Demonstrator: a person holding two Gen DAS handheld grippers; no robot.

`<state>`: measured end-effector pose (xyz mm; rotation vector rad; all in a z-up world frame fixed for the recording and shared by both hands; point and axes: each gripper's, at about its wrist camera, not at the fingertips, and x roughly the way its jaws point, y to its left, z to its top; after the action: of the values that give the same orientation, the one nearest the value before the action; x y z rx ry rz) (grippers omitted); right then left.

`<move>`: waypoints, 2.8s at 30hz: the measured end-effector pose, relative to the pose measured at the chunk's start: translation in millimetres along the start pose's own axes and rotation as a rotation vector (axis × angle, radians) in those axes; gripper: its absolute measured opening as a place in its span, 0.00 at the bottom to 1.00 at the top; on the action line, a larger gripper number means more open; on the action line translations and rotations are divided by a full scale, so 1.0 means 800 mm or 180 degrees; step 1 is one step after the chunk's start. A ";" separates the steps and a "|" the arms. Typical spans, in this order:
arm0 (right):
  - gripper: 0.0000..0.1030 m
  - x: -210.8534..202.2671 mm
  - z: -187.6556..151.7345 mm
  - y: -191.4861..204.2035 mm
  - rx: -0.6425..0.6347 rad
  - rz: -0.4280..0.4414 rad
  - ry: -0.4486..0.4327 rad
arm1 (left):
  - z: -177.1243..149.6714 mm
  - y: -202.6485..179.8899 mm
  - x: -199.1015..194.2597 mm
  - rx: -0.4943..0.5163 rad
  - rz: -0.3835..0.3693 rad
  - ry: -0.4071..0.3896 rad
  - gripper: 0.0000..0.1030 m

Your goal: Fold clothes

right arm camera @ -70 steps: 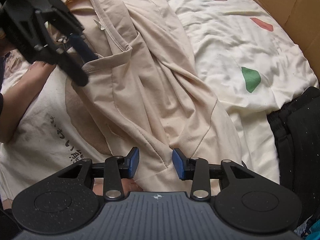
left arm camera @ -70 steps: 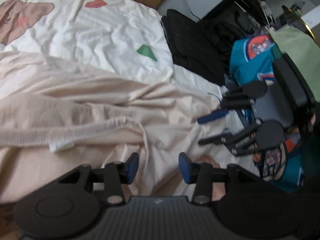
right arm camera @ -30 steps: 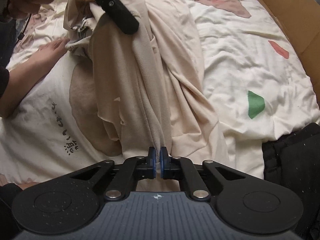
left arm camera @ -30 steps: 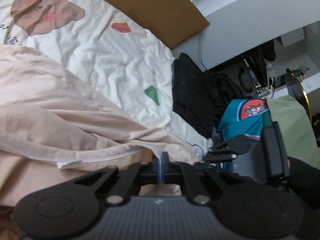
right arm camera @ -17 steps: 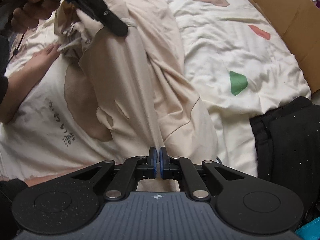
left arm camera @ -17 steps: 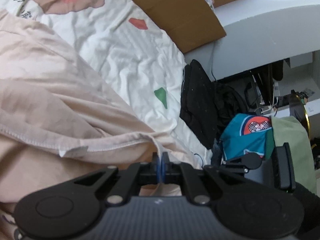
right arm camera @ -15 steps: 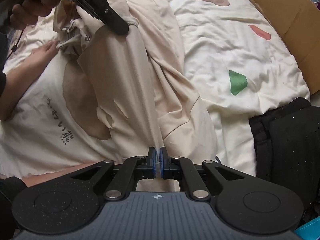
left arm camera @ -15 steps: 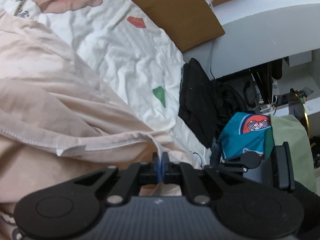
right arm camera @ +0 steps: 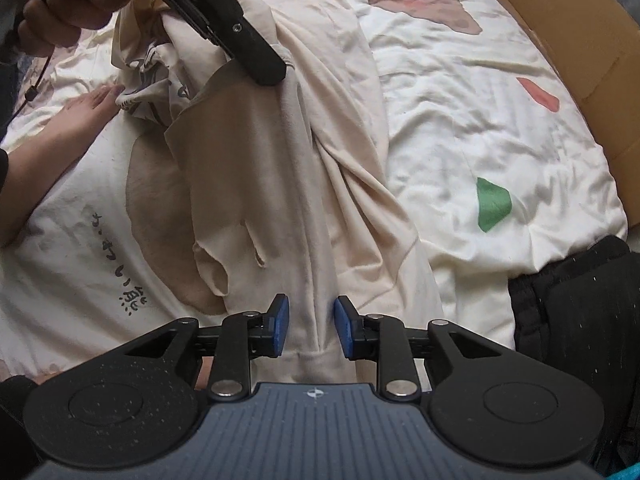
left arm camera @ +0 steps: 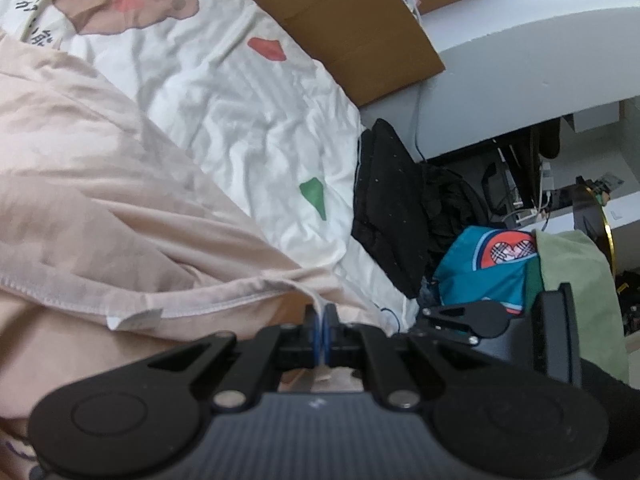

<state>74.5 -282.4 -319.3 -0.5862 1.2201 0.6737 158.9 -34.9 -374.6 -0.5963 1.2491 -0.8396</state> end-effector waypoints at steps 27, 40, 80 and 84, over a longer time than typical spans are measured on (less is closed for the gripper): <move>0.00 -0.026 -0.021 -0.047 0.0389 -0.0068 -0.0016 | 0.031 -0.019 -0.124 0.0452 0.0522 -0.0291 0.13; 0.00 -0.033 -0.027 -0.064 0.0547 -0.0340 0.0016 | 0.009 0.051 -0.250 0.0711 0.1743 -0.0303 0.14; 0.00 -0.033 -0.065 -0.092 0.0845 -0.0663 0.0390 | -0.110 0.032 -0.172 0.2681 0.1622 0.0846 0.23; 0.00 -0.035 -0.066 -0.093 0.0836 -0.0649 0.0397 | -0.115 0.019 -0.160 0.2780 0.1465 0.0840 0.16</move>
<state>90.2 -375.1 -301.7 -0.5291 1.3190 0.3023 61.2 83.1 -335.3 0.4989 1.0502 -0.9763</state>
